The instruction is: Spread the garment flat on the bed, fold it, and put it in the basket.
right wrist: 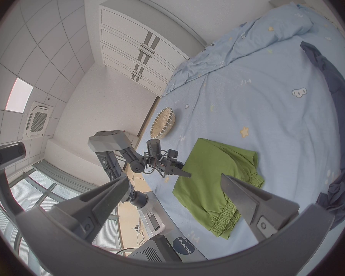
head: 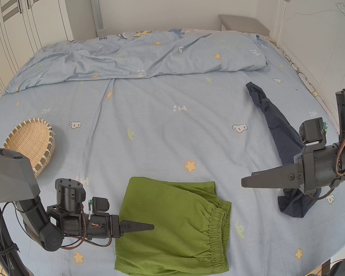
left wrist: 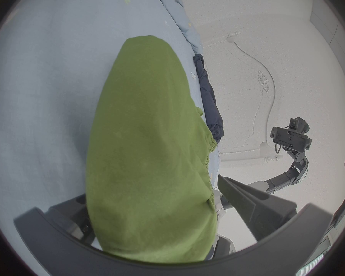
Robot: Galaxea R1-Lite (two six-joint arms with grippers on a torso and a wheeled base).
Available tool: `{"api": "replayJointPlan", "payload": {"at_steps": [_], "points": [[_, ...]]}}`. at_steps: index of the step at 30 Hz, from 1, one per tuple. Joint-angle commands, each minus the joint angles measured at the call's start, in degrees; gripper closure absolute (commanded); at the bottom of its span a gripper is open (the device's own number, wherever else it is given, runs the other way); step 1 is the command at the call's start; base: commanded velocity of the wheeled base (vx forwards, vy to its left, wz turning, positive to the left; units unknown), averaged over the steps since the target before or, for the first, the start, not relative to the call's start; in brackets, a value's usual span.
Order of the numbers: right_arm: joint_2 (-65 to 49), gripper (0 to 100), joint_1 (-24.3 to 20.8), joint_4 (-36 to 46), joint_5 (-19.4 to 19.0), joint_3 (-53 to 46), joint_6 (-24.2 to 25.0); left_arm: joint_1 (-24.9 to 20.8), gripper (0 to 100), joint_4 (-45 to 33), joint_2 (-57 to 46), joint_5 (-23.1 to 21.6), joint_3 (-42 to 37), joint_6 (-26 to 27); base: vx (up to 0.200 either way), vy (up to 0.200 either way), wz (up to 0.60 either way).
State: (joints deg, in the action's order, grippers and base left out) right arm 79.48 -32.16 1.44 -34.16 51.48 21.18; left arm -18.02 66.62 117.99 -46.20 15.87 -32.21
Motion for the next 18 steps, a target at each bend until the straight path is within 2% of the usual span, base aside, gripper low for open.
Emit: {"api": "replayJointPlan", "payload": {"at_steps": [1, 2, 3, 10, 18], "points": [[-2.3, 0, 0.0, 0.0, 0.0, -0.1, 0.0, 0.2, 0, 0.4, 3.0, 0.1, 0.7, 0.0, 0.000, 0.000, 0.00], [-2.5, 0, 0.3, 0.0, 0.0, 0.5, 0.1, 0.4, 0, 0.4, 3.0, 0.1, 0.9, 0.0, 0.000, 0.000, 0.00], [-2.5, 0, 0.4, 0.0, 0.0, 0.8, 0.1, 0.4, 100, 0.4, 2.9, 0.1, 1.3, 0.0, 0.000, 0.000, 0.00], [-2.0, 0, 3.7, 3.4, -0.1, 8.2, 0.4, -0.3, 100, 0.4, 2.1, 0.0, 5.0, -0.6, 0.000, 0.000, 0.00], [-1.9, 0, 6.0, 5.2, -0.8, 8.5, 0.0, 2.1, 100, -0.3, -1.3, -0.1, 5.3, -0.6, 0.000, 0.000, 0.00]]}}
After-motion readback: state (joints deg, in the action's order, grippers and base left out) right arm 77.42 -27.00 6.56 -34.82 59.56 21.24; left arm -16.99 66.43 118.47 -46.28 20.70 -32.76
